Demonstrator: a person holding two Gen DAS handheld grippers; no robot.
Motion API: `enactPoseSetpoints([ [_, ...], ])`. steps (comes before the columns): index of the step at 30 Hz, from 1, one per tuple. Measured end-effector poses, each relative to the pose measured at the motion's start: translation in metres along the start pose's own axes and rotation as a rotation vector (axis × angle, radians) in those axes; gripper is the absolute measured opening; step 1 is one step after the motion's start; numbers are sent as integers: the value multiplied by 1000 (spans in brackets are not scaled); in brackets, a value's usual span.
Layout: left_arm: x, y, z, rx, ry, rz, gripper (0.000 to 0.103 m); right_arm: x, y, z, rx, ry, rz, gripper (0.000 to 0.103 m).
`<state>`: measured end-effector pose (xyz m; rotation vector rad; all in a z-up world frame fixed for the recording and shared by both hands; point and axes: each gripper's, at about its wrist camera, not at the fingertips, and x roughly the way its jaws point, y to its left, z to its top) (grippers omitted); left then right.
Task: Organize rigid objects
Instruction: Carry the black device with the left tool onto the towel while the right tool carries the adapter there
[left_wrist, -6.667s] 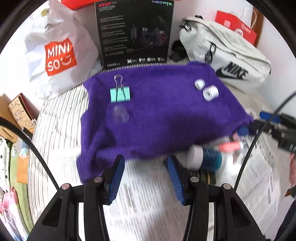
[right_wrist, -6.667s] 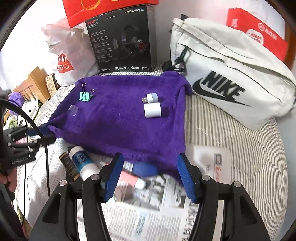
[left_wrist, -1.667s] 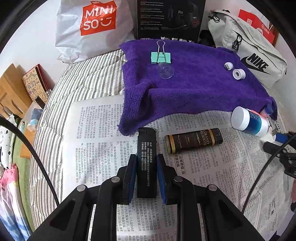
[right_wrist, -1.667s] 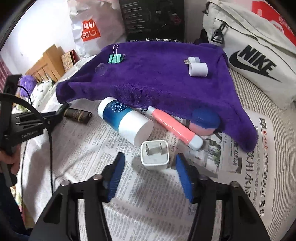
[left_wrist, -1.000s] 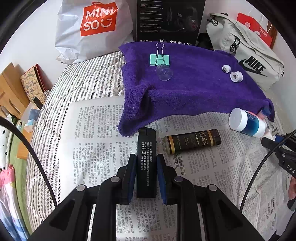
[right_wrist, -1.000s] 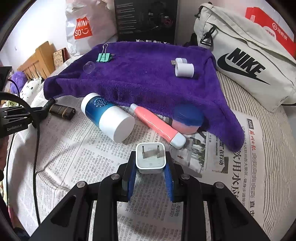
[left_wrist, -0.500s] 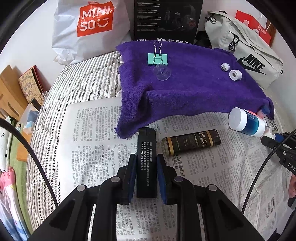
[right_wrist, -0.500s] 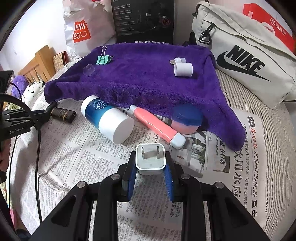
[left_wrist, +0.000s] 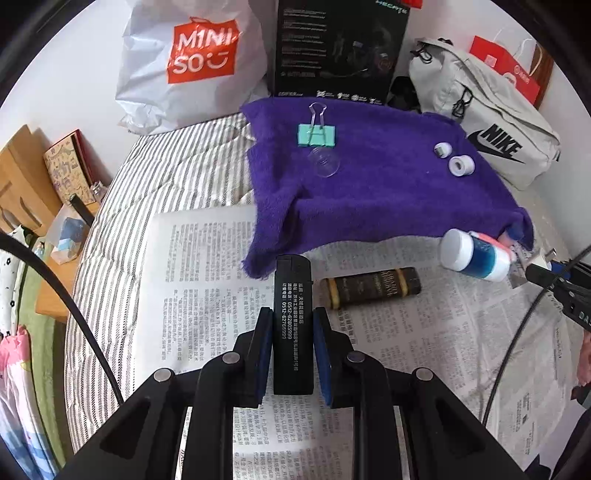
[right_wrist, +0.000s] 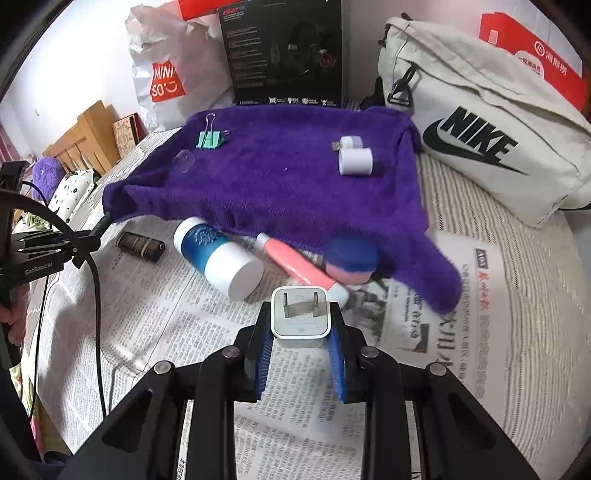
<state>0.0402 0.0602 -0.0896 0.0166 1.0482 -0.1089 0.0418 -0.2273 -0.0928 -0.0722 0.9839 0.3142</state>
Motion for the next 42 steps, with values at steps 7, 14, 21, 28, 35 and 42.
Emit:
enactPoseSetpoints([
  [7, -13, -6, 11, 11, -31, -25, 21, -5, -7, 10, 15, -11, 10, 28],
  [14, -13, -9, 29, 18, -41, -49, 21, -7, -11, 24, 22, -21, 23, 28],
  [21, -7, -8, 49, 24, -44, -55, 21, -5, -17, 41, 28, -31, 14, 28],
  [28, 3, -16, 76, 43, -40, -76, 21, 2, -24, 62, 29, -35, 5, 28],
  [35, 22, -31, 105, 58, -26, -107, 21, 21, -34, 84, 53, -19, -3, 28],
  [42, 46, -46, 123, 85, 5, -134, 21, 41, -39, 95, 67, 10, -6, 28],
])
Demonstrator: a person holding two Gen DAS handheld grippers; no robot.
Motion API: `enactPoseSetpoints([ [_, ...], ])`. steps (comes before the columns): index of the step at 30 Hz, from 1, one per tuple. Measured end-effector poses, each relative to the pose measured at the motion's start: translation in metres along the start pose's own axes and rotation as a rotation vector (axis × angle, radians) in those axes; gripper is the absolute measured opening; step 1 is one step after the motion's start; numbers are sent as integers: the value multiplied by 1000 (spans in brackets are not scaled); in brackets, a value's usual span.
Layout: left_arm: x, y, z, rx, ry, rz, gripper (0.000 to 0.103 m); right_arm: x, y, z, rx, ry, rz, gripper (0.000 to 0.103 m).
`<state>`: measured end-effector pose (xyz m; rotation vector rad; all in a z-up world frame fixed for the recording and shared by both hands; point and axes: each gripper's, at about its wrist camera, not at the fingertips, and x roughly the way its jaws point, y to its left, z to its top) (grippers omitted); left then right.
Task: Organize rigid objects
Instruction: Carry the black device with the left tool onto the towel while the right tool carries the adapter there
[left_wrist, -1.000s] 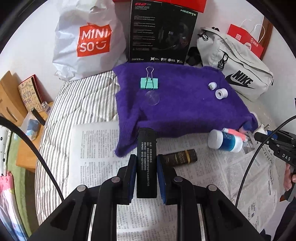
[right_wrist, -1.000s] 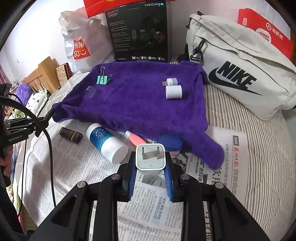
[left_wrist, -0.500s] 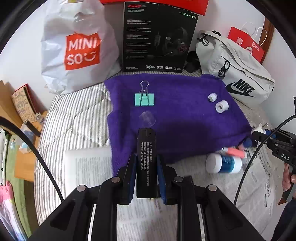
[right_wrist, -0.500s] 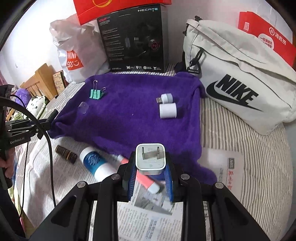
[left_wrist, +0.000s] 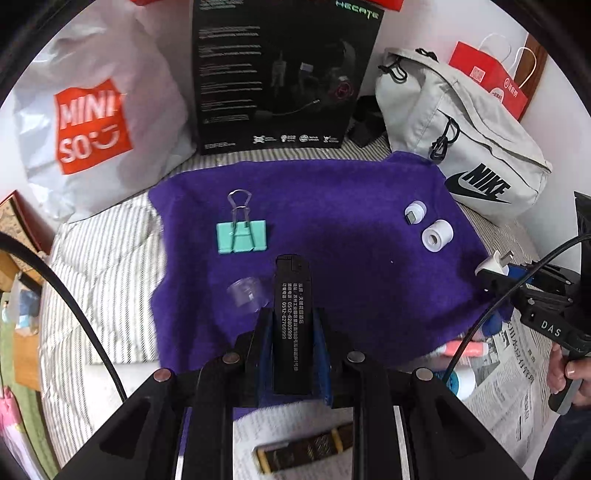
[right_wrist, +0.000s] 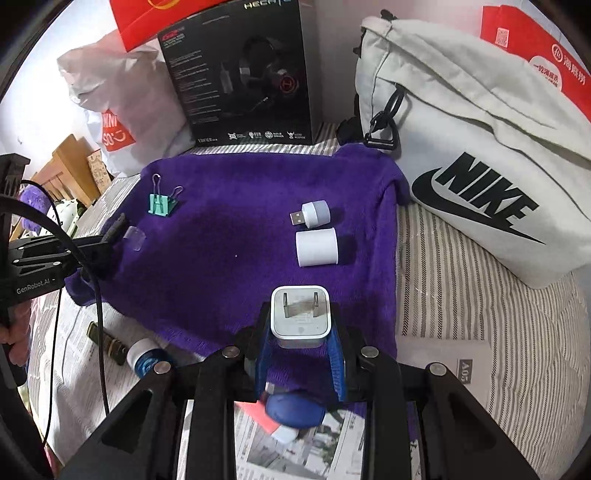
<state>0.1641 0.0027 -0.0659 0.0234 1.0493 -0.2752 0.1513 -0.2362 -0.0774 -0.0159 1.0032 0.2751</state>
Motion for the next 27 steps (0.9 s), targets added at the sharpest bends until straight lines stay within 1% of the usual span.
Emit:
enactPoseSetpoints([
  [7, 26, -6, 8, 10, 39, -25, 21, 16, -1, 6, -8, 30, -3, 28],
  [11, 38, -7, 8, 11, 61, -19, 21, 22, -1, 7, -13, 43, -5, 28],
  [15, 42, -2, 7, 6, 68, -7, 21, 30, 0, 10, -23, 58, -8, 28],
  [23, 42, 20, 4, -22, 70, 21, 21, 41, 2, 15, -24, 61, -28, 28],
  [27, 45, 23, 3, -23, 76, 30, 21, 45, 2, 17, -31, 58, -49, 28],
])
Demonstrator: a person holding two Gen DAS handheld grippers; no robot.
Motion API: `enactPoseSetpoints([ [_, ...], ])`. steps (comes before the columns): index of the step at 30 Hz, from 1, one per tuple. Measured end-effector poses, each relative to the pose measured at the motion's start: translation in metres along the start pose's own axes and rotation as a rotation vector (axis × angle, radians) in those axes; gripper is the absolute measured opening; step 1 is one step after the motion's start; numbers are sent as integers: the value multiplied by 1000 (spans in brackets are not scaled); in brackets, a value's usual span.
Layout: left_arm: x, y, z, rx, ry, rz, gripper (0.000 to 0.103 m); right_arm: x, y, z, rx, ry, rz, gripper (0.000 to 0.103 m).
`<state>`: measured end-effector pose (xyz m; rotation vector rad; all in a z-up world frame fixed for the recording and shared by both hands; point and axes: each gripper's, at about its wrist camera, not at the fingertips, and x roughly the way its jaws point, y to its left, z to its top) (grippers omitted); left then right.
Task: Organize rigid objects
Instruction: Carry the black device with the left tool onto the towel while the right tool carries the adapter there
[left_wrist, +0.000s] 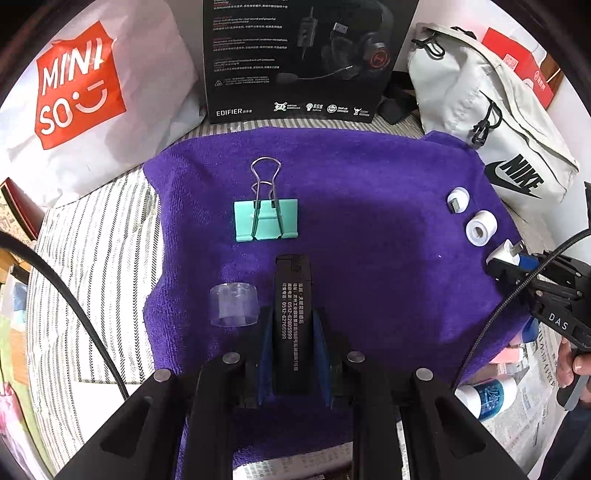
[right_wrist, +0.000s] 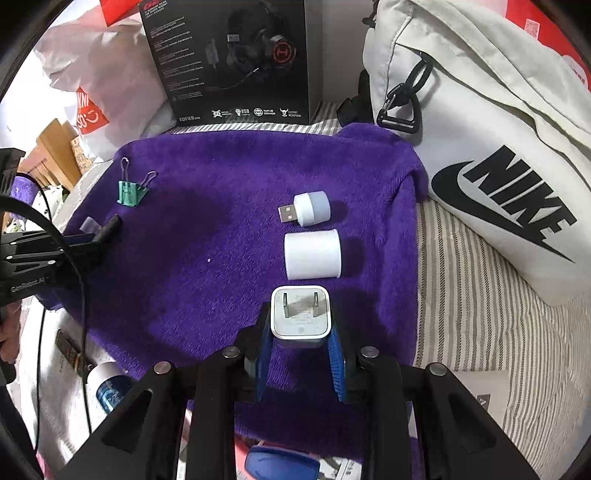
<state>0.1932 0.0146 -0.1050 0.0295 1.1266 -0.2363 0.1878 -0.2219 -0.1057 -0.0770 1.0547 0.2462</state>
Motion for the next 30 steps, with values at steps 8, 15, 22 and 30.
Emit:
enactPoseSetpoints([
  [8, 2, -1, 1, 17, 4, 8, 21, 9, -5, 3, 8, 2, -1, 28],
  [15, 2, -2, 1, 28, 2, 21, 21, 9, -4, 3, -8, -9, -12, 28],
  [22, 3, -4, 0, 44, -4, 37, 21, 11, -6, 1, -16, -17, 5, 28],
  [30, 0, -6, -2, 47, 10, -3, 36, 7, -8, -1, -13, 2, 43, 37],
])
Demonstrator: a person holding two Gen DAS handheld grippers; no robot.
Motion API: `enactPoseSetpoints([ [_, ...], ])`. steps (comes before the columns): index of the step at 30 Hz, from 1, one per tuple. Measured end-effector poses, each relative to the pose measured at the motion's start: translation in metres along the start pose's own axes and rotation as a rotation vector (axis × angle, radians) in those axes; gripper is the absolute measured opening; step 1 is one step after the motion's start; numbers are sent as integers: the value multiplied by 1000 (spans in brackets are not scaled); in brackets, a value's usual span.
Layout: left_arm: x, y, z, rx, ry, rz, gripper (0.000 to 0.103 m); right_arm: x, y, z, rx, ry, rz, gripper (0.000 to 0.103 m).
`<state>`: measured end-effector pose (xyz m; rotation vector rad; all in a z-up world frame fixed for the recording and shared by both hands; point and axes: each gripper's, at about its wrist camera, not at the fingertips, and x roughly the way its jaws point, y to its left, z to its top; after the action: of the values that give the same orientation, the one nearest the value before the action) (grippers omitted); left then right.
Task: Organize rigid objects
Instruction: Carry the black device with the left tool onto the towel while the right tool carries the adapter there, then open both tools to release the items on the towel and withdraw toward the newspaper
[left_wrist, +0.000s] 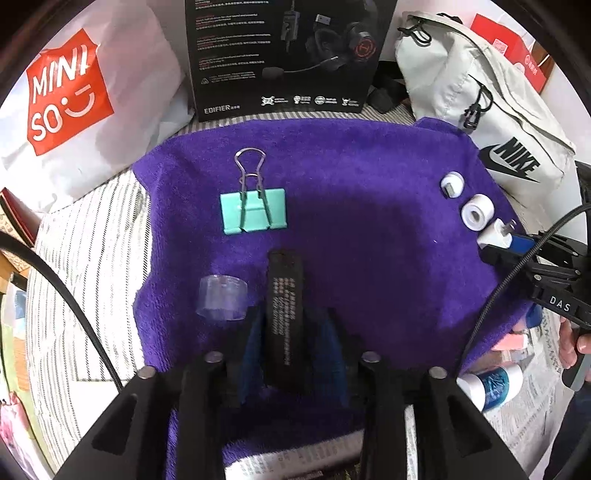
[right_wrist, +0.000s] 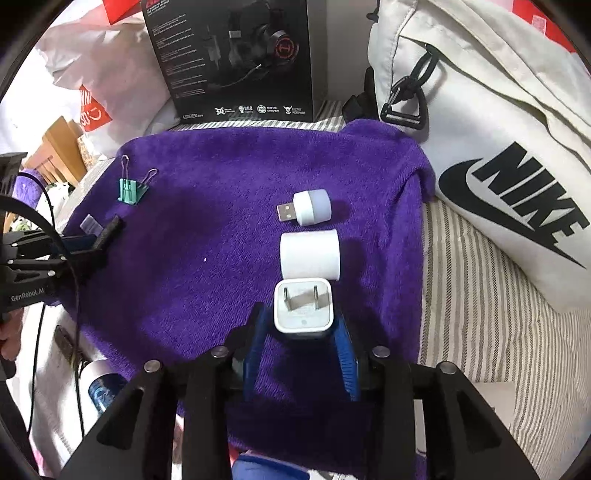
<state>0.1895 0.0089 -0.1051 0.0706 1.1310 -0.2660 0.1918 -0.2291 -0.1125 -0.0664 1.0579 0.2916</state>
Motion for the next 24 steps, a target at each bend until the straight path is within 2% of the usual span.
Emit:
enactPoseSetpoints([
  [5, -5, -1, -5, -15, 8, 9, 36, -10, -1, -3, 15, 0, -12, 43],
  [14, -51, -5, -34, 8, -71, -3, 41, -47, -3, -20, 58, -41, -2, 45],
  [18, -75, -8, -61, 38, -119, -47, 58, -64, -1, -33, 73, -61, -4, 45],
  [24, -72, -14, -92, 77, -109, -48, 59, -88, 6, -54, 76, -102, -9, 50],
])
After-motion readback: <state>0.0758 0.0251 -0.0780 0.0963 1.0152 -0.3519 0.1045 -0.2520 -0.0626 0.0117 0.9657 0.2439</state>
